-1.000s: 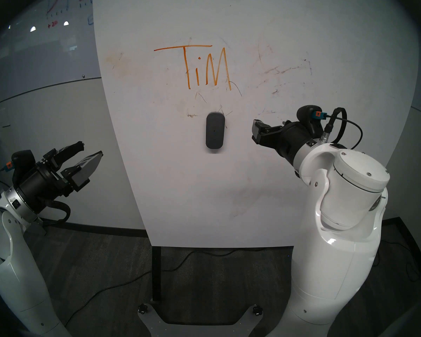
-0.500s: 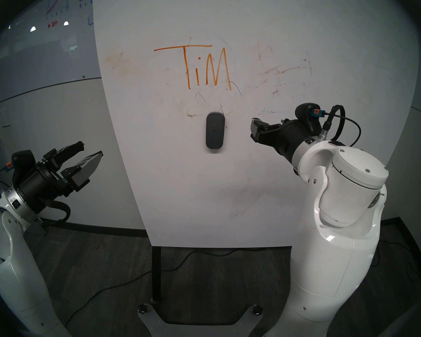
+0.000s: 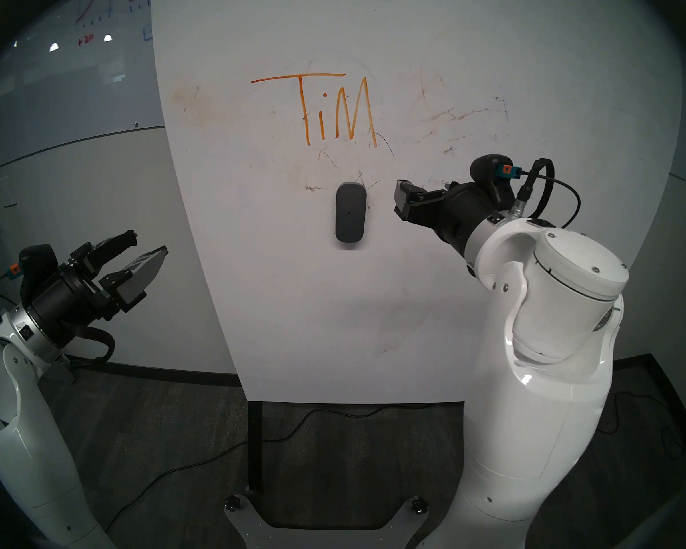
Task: Erase all marks on the whiteboard with the eraser
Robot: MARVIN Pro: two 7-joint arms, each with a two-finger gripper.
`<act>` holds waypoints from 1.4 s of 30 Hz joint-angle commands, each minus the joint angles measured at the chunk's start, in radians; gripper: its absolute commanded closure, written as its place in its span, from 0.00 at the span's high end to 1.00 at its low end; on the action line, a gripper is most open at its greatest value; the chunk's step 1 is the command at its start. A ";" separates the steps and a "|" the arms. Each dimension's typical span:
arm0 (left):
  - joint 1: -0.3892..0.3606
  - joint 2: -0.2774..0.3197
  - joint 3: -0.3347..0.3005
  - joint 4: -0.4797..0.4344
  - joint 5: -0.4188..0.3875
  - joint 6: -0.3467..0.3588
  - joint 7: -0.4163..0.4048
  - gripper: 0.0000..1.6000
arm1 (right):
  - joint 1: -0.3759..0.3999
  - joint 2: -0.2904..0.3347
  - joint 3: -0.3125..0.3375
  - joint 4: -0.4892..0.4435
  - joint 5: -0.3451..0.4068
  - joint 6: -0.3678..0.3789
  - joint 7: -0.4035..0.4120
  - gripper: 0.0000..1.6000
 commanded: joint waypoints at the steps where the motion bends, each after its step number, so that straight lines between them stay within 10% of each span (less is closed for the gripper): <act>1: 0.000 0.001 0.000 -0.010 -0.002 0.000 0.000 1.00 | -0.006 0.004 -0.039 -0.030 0.037 -0.001 -0.031 1.00; 42: 0.000 0.002 0.000 -0.010 -0.002 0.000 0.000 1.00 | -0.080 0.049 -0.306 -0.013 0.332 -0.001 -0.468 1.00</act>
